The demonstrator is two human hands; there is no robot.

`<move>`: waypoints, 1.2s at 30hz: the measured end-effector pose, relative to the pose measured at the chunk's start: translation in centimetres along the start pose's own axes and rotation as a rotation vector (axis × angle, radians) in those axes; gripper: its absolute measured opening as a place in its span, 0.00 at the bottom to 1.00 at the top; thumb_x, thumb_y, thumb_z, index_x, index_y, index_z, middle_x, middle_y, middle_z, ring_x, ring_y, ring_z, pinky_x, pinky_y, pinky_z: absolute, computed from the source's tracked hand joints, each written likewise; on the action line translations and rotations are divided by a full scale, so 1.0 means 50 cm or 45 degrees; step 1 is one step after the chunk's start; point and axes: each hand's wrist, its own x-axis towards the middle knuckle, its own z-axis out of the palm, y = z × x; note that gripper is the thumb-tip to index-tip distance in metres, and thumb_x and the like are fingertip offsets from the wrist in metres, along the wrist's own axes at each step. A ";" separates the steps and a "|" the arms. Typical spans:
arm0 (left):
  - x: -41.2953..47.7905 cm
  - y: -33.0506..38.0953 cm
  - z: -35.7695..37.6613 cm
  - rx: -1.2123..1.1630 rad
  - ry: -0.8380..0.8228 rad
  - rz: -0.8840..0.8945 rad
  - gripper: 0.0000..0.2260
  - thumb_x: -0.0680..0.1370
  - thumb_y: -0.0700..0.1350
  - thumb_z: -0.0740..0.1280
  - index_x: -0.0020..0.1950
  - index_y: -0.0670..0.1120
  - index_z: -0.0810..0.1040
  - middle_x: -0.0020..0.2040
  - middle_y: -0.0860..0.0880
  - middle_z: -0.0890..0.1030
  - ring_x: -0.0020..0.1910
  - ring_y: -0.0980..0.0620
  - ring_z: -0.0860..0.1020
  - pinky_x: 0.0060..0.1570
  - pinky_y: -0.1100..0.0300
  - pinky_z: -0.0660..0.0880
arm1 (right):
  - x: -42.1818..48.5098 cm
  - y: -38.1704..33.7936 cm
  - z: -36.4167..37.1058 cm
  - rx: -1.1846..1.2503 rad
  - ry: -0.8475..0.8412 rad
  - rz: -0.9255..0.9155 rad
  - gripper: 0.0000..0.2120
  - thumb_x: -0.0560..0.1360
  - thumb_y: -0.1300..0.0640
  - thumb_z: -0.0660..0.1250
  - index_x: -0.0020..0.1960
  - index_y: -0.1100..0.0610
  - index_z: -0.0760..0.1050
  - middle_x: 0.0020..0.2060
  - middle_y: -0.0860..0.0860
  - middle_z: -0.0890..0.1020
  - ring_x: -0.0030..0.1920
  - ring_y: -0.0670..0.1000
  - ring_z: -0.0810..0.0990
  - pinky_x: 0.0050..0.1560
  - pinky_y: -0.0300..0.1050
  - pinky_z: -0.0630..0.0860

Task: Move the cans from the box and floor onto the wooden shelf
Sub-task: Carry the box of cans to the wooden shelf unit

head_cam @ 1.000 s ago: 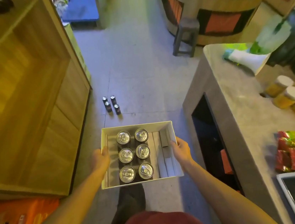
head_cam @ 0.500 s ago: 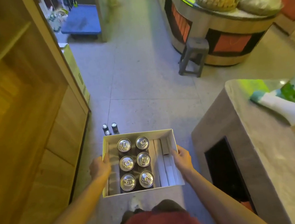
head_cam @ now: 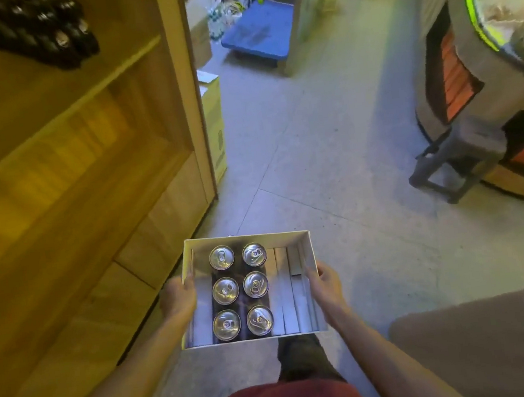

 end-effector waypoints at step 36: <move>0.228 -0.460 0.309 -0.577 0.880 -0.976 0.21 0.82 0.51 0.60 0.47 0.33 0.79 0.47 0.29 0.81 0.48 0.32 0.80 0.43 0.47 0.74 | 0.467 0.111 0.701 -0.649 -1.284 -0.512 0.09 0.79 0.60 0.61 0.47 0.58 0.80 0.36 0.55 0.79 0.39 0.50 0.74 0.40 0.45 0.70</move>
